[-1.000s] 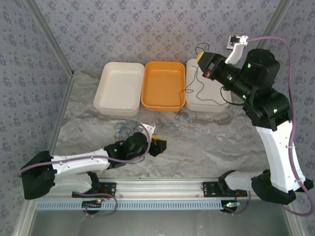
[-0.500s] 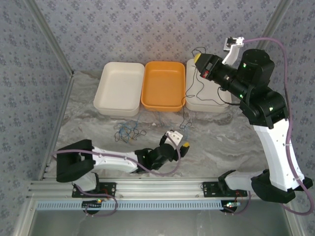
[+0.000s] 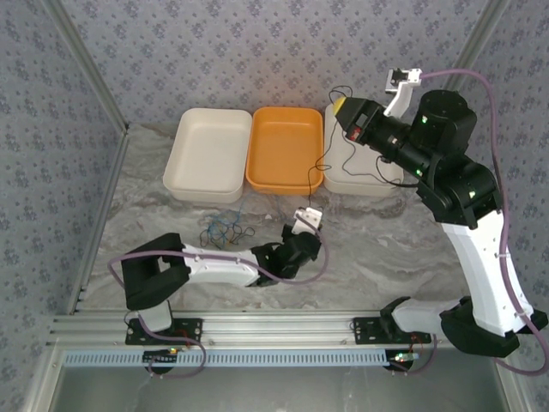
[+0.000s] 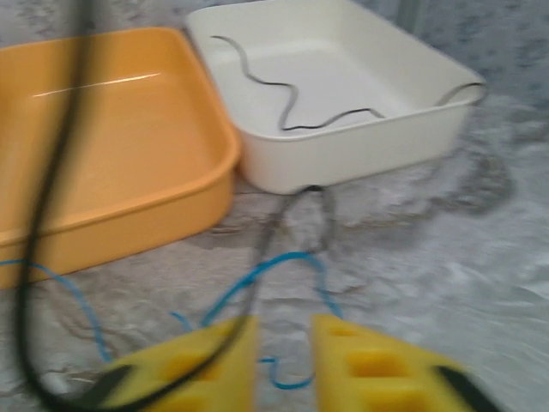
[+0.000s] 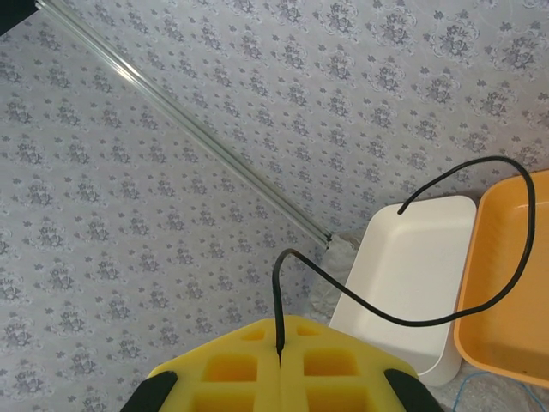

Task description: Untangle the cables

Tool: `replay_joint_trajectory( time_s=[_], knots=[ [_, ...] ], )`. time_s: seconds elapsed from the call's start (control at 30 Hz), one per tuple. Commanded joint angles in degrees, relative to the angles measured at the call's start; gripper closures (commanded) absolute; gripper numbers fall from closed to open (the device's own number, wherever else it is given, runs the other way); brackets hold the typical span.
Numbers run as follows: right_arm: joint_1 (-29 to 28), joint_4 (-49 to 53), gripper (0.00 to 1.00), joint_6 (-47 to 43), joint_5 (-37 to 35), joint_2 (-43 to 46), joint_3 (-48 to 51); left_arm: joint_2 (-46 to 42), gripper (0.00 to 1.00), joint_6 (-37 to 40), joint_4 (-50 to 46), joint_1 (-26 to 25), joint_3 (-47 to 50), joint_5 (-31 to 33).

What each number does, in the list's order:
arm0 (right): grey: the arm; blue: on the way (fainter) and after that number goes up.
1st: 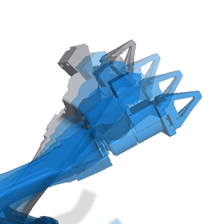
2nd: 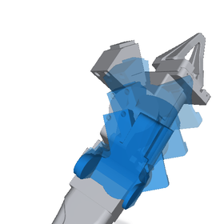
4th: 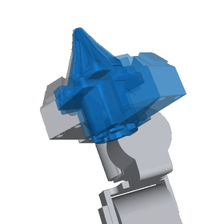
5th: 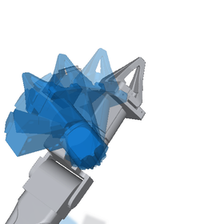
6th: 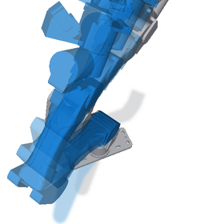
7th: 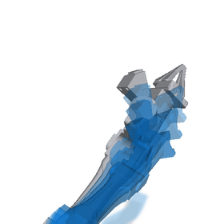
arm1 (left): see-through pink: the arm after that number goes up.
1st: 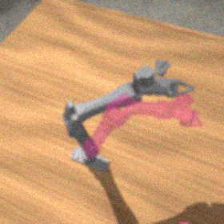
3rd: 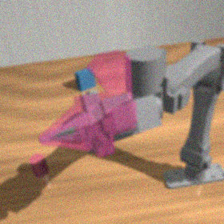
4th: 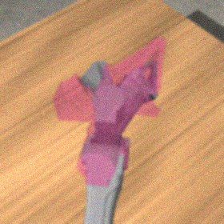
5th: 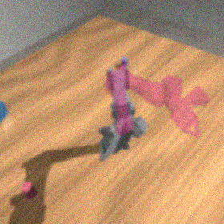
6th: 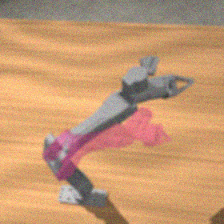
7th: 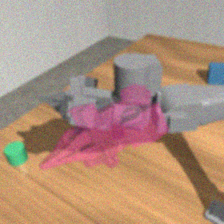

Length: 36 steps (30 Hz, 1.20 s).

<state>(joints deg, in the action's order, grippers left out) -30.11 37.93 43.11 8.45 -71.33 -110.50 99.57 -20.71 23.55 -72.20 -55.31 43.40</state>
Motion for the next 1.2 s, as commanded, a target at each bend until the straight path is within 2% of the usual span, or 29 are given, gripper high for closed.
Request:
replay_joint_trajectory(
  time_s=[0.0, 0.13, 0.27, 0.43, 0.5, 0.57, 0.63, 0.8, 0.97, 1.13, 1.17],
  knots=[
    [0.3, -0.5, 1.00, -0.6, -1.7, 1.1, -1.9, -0.9, 1.00, -3.6, -3.1, 0.4, 2.3, 2.7],
    [2.5, 0.4, 1.00, -1.0, -1.8, 0.4, -5.5, -3.3, 1.00, -6.4, -0.1, 0.6, 8.7, 2.2],
    [5.0, 1.7, 1.00, -1.0, -0.7, -1.4, -10.2, -5.1, 1.00, -10.8, -1.1, 1.7, 13.4, 0.6],
    [7.4, 0.8, 1.00, -0.1, 2.7, -4.0, -13.7, -10.1, 1.00, -16.0, 2.6, 4.0, 19.8, -6.1],
    [7.4, 0.9, 1.00, -0.3, 3.3, -4.1, -13.3, -12.6, 0.90, -16.6, 2.2, 4.5, 20.0, -10.1],
    [7.4, 0.4, 1.00, -0.4, 3.7, -3.9, -12.0, -14.6, 0.75, -17.8, 0.9, 4.8, 19.0, -15.0],
    [7.5, 0.2, 1.00, -0.5, 3.8, -3.6, -10.7, -15.7, 0.71, -16.6, 3.1, 4.7, 18.8, -19.9],
    [7.6, 0.4, 1.00, -0.4, 4.0, -3.2, -9.7, -16.3, 0.53, -5.7, 9.4, 1.8, 18.4, -21.7],
    [7.6, 0.6, 1.00, 0.0, 5.1, -3.7, -9.7, -16.3, 0.25, 3.7, 12.7, 3.3, 16.6, -28.7],
    [8.5, 1.5, 1.00, 1.0, 8.2, -4.8, -11.4, -17.2, 0.22, 12.6, 8.4, 8.5, 14.0, -40.0],
    [8.8, 1.8, 1.00, 1.2, 9.2, -5.2, -12.0, -17.7, 0.12, 14.8, 7.1, 8.8, 13.4, -39.6]
  ],
)
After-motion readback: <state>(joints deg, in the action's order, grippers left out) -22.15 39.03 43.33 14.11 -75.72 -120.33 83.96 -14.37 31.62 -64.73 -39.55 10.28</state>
